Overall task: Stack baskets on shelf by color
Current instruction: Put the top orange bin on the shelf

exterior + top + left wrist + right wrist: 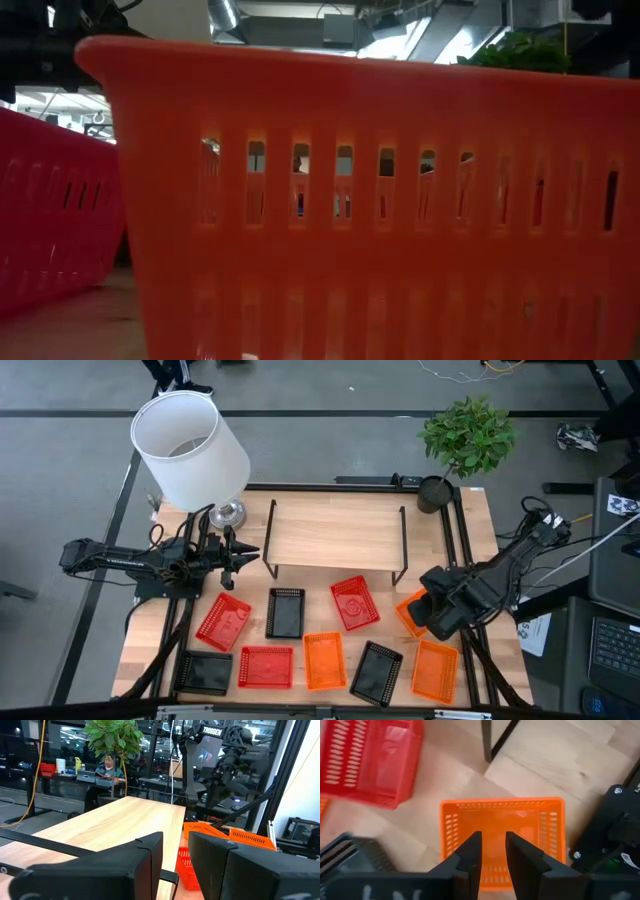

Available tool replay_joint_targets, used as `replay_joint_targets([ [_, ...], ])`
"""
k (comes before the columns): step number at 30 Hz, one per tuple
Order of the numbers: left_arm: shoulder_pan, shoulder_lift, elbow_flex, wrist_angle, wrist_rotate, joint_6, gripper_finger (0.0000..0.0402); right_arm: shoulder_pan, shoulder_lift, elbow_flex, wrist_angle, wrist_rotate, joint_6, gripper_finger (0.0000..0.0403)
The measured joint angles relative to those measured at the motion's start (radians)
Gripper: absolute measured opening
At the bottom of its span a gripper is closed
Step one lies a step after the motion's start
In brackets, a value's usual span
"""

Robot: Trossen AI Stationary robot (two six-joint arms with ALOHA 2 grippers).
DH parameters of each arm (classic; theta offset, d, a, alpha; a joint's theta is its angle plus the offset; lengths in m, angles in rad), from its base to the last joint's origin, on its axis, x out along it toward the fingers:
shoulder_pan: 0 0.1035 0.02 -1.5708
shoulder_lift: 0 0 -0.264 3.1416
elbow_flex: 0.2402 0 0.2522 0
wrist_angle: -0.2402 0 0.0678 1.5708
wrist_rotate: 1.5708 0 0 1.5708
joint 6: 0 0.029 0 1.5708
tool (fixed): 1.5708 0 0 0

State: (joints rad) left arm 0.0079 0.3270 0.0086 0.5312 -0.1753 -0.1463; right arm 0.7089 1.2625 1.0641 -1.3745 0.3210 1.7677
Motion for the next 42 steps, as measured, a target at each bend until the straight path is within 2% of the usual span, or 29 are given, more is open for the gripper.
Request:
replay_joint_targets([
  [4, 0.000, 0.000, 0.000, 0.000, 0.000, 0.000, 0.0085, -0.025, 0.000, -0.027, 0.032, 0.000, -0.005, 0.0086],
  [20, 0.000, 0.000, 0.000, -0.007, 0.000, 0.000, 0.0085, -0.098, -0.001, -0.038, 0.117, 0.002, -0.198, 0.0086],
  [27, 0.000, 0.000, 0.000, -0.011, 0.000, 0.000, 0.0085, -0.137, -0.001, -0.038, 0.112, 0.003, -0.201, 0.0086],
  [42, 0.000, 0.000, 0.000, -0.023, 0.001, 0.000, 0.0085, -0.137, 0.008, -0.038, 0.138, -0.017, -0.206, 0.0086],
])
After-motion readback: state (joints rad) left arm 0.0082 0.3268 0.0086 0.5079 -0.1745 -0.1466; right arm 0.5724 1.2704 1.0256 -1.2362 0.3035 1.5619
